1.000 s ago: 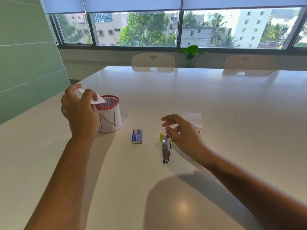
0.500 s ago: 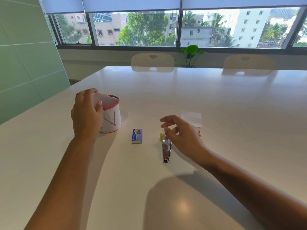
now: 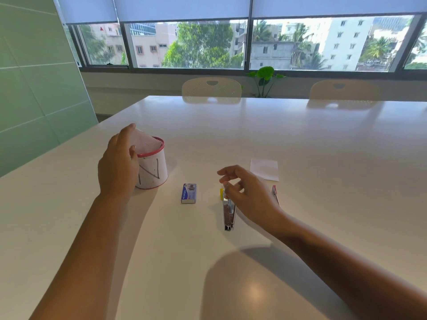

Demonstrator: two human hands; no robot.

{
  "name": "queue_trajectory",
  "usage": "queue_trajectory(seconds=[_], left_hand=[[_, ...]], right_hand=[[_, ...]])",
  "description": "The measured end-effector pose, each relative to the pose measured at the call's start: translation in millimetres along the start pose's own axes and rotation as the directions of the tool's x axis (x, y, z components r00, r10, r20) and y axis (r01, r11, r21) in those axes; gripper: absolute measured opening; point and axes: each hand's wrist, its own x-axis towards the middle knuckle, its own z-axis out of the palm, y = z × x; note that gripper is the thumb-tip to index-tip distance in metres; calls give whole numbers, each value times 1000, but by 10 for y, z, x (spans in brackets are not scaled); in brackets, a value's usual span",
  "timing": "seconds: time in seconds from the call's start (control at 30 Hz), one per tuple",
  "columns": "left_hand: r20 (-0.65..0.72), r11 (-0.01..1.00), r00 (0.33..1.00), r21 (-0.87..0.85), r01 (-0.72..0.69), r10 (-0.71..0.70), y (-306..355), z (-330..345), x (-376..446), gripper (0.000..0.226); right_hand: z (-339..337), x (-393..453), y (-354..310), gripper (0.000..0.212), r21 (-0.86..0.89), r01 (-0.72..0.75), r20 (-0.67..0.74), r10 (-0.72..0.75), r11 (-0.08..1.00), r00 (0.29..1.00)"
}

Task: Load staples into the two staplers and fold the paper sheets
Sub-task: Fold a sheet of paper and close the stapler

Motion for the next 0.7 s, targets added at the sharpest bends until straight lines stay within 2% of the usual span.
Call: queue_trajectory(seconds=[0.13,0.23,0.4,0.57,0.7], left_hand=[[-54,998,999,68,11,-7,-81,5,111,30],[-73,990,995,130,-54,64,-129,15,172,21],[-101,974,981,176,-144,164,-54,-53,224,22],[98,967,981,181,-181,165,-20,-13,220,22],[250,973,959,150,-173,132,-67,50,208,42]], right_hand=[[48,49,-21,26,16,1,-6,-1,1000,1000],[82,33,19,25,0,13,28,-13,1000,1000],[27,63,53,25,-6,21,-4,-21,1000,1000],[31,66,64,23,-30,36,-12,-36,999,999],[21,66,69,23,-34,51,-14,-52,998,999]])
